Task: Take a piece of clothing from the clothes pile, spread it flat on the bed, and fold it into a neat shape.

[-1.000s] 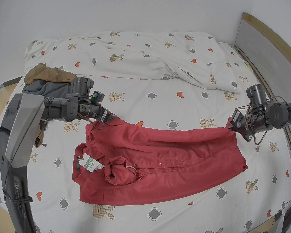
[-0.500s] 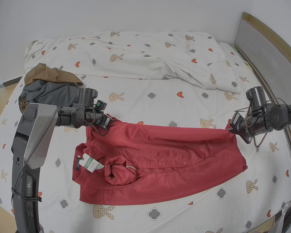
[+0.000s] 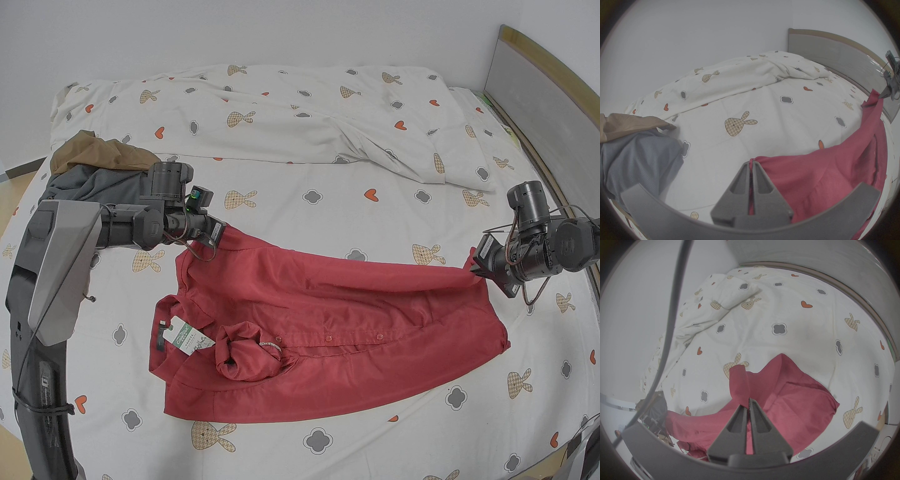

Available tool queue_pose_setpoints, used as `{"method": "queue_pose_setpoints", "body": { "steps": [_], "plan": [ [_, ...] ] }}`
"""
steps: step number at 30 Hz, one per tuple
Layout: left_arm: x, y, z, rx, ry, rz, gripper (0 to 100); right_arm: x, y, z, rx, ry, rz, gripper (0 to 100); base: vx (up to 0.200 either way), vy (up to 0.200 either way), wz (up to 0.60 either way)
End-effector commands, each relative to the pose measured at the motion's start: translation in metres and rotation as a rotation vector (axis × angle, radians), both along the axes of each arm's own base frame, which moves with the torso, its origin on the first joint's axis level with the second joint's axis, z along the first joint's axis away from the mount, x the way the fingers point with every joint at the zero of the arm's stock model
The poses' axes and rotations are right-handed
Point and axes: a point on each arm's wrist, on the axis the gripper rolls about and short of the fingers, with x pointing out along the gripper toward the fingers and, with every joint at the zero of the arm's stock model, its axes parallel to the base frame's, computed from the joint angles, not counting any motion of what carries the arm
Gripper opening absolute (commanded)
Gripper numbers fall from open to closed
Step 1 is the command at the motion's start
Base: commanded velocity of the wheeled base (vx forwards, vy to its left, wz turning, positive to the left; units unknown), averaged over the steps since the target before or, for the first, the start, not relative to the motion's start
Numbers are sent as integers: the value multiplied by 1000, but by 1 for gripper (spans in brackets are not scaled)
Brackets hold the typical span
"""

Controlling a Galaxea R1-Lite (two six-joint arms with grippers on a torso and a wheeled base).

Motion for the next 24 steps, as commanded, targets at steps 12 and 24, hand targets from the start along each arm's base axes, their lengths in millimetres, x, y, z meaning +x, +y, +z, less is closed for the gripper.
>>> {"method": "queue_pose_setpoints", "body": {
  "steps": [12, 24],
  "plan": [
    [-54, 8, 39, -30, -43, -35, 0, 5, 3, 2, 10, -47, 9, 0, 0, 0, 0],
    [-98, 15, 58, -52, -23, -94, 0, 5, 3, 0, 8, -40, 9, 0, 0, 0, 0]
  ]
}}
